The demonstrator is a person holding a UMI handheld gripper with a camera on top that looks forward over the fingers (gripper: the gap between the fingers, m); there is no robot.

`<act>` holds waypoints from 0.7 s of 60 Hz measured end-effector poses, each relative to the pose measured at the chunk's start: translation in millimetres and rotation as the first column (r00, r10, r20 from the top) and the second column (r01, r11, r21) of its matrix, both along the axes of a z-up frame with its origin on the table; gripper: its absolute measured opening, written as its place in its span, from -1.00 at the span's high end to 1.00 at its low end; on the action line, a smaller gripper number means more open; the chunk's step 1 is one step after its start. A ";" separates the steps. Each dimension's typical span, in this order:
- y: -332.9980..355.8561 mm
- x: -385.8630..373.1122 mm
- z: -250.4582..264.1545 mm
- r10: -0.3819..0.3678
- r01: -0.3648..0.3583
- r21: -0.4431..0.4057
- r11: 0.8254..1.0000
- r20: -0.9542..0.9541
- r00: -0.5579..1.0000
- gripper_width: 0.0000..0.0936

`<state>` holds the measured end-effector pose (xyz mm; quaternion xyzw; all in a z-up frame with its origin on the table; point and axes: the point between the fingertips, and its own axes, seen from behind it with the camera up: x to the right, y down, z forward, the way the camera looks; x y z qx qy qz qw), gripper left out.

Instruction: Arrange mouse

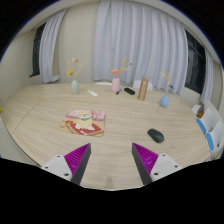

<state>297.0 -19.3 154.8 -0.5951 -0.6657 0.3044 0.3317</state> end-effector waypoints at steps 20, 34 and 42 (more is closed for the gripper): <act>99.0 26.6 -18.1 -0.073 0.072 0.069 0.995 0.014 0.997 -0.81; 172.6 37.1 -41.7 -0.149 0.148 0.057 0.987 0.024 0.989 -0.81; 206.6 25.8 -53.1 -0.182 0.181 0.042 0.983 0.029 0.983 -0.82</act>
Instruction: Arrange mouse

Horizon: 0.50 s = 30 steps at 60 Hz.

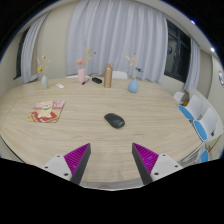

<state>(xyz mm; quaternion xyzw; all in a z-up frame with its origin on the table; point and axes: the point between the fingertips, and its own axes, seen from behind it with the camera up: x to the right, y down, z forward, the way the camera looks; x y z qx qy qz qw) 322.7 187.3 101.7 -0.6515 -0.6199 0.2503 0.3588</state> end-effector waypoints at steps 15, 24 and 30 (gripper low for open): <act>33.1 -51.2 -22.9 -0.008 0.008 -0.018 1.000 -0.002 1.000 -0.82; 44.2 -88.9 -43.9 0.010 -0.010 -0.015 1.000 0.008 1.000 -0.82; 48.6 -117.5 -56.6 0.023 -0.023 -0.013 1.000 0.023 0.999 -0.83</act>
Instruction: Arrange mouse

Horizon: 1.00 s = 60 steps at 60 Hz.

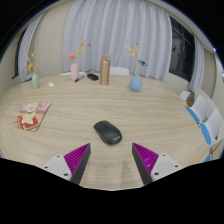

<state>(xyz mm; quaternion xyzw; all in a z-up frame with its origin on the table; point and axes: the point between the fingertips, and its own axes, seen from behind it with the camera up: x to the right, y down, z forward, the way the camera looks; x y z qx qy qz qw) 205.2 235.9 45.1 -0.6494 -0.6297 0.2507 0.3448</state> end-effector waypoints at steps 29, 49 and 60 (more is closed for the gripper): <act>21.0 -97.5 -52.8 0.058 -0.057 -0.021 0.998 0.048 0.997 -0.83; 32.2 -134.2 -55.6 0.050 -0.048 -0.051 0.998 0.048 0.998 -0.78; 21.3 -133.4 -59.3 0.047 -0.042 -0.068 0.997 0.083 0.995 0.03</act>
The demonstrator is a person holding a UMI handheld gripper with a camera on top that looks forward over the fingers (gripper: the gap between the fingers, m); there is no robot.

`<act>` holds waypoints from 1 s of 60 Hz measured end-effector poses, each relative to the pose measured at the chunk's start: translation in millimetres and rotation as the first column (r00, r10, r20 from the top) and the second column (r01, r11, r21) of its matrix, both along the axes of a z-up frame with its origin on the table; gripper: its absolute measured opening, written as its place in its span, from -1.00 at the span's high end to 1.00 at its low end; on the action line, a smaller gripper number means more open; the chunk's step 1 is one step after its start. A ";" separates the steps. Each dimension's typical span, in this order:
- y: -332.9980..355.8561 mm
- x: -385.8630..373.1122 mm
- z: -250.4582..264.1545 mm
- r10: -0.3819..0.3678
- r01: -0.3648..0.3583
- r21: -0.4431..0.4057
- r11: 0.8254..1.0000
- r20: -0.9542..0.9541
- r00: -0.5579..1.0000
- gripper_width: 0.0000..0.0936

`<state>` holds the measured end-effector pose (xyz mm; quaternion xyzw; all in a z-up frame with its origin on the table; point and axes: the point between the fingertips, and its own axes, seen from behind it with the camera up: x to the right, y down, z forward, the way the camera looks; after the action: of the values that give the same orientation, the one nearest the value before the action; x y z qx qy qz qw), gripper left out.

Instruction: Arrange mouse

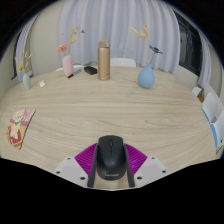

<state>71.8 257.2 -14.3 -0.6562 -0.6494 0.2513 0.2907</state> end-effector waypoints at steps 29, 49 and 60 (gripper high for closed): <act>-119.6 -55.0 133.2 0.038 -0.045 -0.052 0.998 -0.134 0.990 0.28; -377.4 -65.7 118.6 0.164 -0.177 -0.094 0.980 -0.133 0.977 0.28; -429.1 -49.2 50.6 0.150 -0.154 -0.074 0.985 -0.057 0.987 0.28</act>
<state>22.6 -171.9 36.4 -0.6090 -0.6795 0.3149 0.2612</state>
